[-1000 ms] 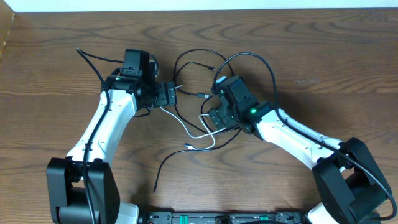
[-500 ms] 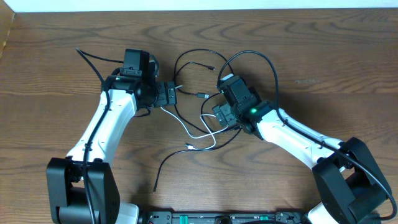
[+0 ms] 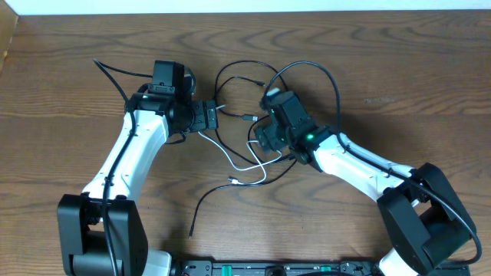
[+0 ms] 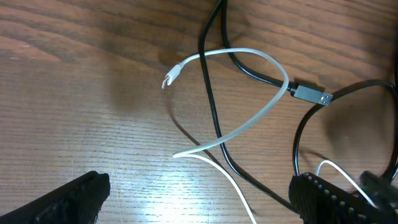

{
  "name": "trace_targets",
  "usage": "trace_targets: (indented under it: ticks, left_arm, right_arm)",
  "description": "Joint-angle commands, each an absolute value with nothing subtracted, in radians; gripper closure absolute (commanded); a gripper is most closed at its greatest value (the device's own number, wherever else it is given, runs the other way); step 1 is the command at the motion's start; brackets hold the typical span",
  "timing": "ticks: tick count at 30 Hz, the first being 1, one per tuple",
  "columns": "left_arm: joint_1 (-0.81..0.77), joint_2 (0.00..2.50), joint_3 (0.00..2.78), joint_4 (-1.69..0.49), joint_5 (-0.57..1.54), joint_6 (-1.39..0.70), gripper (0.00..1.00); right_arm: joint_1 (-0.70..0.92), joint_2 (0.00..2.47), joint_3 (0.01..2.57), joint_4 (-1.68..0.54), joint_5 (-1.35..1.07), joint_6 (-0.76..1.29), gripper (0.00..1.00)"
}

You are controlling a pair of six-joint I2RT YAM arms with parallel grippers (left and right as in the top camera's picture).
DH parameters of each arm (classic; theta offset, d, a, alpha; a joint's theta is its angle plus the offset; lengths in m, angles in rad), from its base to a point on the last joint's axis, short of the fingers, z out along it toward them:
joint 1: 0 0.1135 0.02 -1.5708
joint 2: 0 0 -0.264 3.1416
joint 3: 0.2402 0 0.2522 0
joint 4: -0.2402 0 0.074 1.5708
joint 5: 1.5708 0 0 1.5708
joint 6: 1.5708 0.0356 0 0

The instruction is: Untangle cables

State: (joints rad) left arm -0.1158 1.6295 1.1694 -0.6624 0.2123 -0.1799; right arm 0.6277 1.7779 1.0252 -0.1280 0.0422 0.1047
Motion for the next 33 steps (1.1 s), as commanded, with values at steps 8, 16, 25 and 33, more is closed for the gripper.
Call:
trace_targets:
  ticks: [8, 16, 25, 33]
  left_arm:
    - [-0.112, 1.633, 1.176, -0.666, 0.224, -0.181, 0.02]
    - [-0.112, 1.633, 1.176, -0.666, 0.224, -0.181, 0.02]
    - [-0.112, 1.633, 1.176, -0.666, 0.224, -0.181, 0.02]
    - [-0.112, 1.633, 1.176, -0.666, 0.224, -0.181, 0.02]
  right_arm:
    - [0.629, 1.787, 1.026, 0.144, -0.028, 0.158, 0.99]
    - [0.63, 1.86, 1.026, 0.313, -0.03, 0.149, 0.99]
    - [0.632, 1.98, 1.026, 0.44, -0.031, 0.164, 0.56]
    - [0.658, 2.042, 1.026, 0.45, -0.03, 0.163, 0.43]
